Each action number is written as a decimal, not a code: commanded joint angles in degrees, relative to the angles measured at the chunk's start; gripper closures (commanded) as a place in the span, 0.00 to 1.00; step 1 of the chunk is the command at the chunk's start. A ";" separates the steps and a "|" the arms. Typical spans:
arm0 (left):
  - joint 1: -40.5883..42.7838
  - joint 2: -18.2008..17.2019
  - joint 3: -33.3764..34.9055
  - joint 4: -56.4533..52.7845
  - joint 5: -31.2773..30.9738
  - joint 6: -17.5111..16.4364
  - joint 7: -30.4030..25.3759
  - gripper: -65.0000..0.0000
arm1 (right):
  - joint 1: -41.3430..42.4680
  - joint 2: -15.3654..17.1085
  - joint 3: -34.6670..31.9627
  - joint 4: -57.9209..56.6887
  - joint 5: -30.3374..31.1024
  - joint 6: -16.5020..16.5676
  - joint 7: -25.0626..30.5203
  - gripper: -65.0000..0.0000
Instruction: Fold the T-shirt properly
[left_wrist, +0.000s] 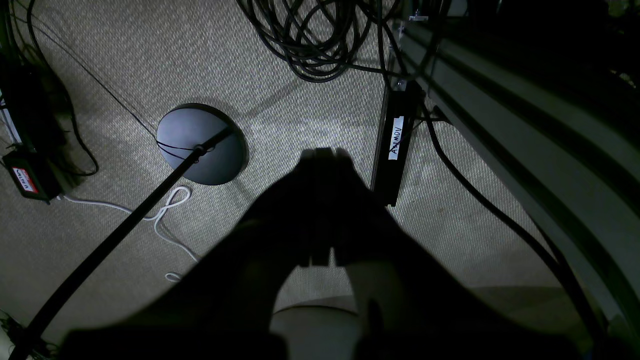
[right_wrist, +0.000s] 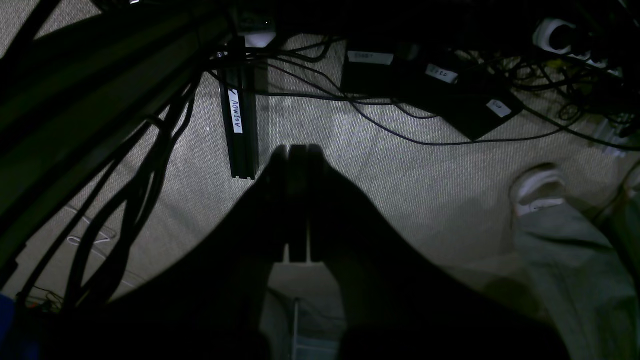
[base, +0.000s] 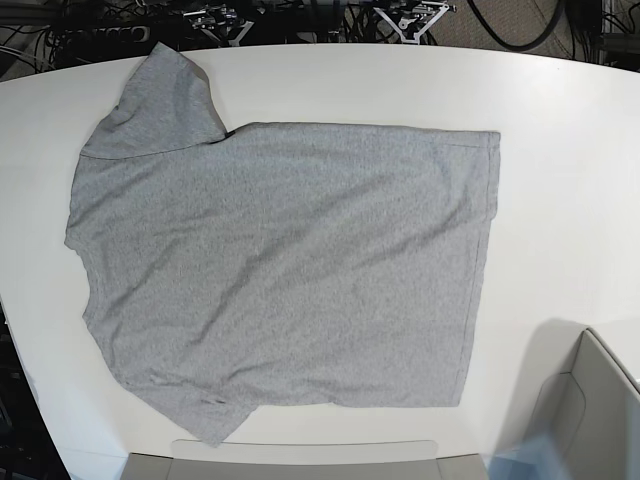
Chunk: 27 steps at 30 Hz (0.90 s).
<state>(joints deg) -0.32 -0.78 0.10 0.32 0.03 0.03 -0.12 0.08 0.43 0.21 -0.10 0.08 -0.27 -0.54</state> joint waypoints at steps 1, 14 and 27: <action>0.10 0.29 -0.14 -0.10 0.27 0.27 -0.19 1.00 | 0.32 -0.12 0.10 0.10 0.23 -0.03 0.40 1.00; 0.19 0.29 -0.23 -0.19 0.27 0.27 -0.19 1.00 | 0.41 -0.21 0.10 0.10 0.14 -0.03 0.40 1.00; 0.10 0.29 -0.23 -0.19 0.27 0.27 0.25 1.00 | 0.14 1.64 -0.16 0.10 -0.03 0.05 0.40 1.00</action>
<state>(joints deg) -0.19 -0.78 -0.05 0.16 0.03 0.03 -0.05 0.14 1.87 0.10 -0.10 0.03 -0.27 -0.38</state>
